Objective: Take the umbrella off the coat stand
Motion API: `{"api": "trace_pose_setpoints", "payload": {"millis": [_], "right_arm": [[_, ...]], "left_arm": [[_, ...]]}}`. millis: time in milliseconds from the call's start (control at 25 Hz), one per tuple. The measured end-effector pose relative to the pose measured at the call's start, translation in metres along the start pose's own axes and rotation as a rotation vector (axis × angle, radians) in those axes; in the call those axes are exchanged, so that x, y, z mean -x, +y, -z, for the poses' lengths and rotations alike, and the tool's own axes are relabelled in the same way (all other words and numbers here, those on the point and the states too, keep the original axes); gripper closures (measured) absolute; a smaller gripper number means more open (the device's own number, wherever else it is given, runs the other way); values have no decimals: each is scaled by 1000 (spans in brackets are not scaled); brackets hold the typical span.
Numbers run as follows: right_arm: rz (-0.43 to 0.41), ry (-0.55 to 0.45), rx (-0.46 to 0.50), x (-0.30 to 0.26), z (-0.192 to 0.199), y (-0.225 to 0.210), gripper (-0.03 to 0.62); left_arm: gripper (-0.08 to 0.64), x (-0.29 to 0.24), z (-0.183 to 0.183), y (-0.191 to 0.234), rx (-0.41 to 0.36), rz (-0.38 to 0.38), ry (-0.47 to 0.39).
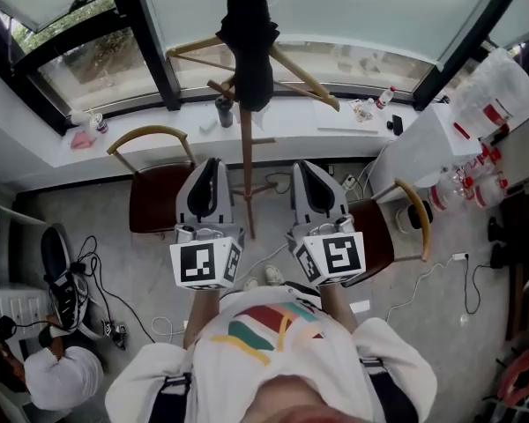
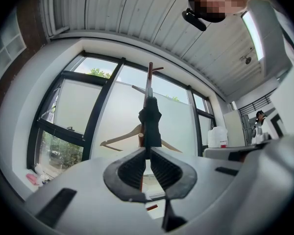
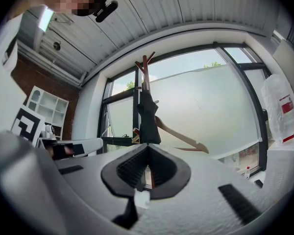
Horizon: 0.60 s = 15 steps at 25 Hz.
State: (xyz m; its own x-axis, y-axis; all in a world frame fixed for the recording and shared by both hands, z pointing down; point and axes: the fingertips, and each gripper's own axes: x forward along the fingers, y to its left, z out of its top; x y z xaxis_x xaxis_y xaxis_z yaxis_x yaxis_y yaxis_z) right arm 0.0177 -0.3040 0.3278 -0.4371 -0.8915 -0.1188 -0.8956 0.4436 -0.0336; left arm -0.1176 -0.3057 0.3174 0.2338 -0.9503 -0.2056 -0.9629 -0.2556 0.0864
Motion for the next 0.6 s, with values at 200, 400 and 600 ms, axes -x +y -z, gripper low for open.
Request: {"api": "trace_pose_setpoints", "payload": {"millis": [200, 400, 600], "right_arm": [[-14, 14, -16, -5, 8, -11, 592], [-25, 20, -24, -9, 11, -17, 592], [-18, 12, -29, -8, 7, -22, 592]], "left_arm": [[550, -8, -4, -3, -10, -37, -3], [420, -25, 5, -5, 31, 22, 16], [310, -65, -38, -2, 27, 104, -35]]}}
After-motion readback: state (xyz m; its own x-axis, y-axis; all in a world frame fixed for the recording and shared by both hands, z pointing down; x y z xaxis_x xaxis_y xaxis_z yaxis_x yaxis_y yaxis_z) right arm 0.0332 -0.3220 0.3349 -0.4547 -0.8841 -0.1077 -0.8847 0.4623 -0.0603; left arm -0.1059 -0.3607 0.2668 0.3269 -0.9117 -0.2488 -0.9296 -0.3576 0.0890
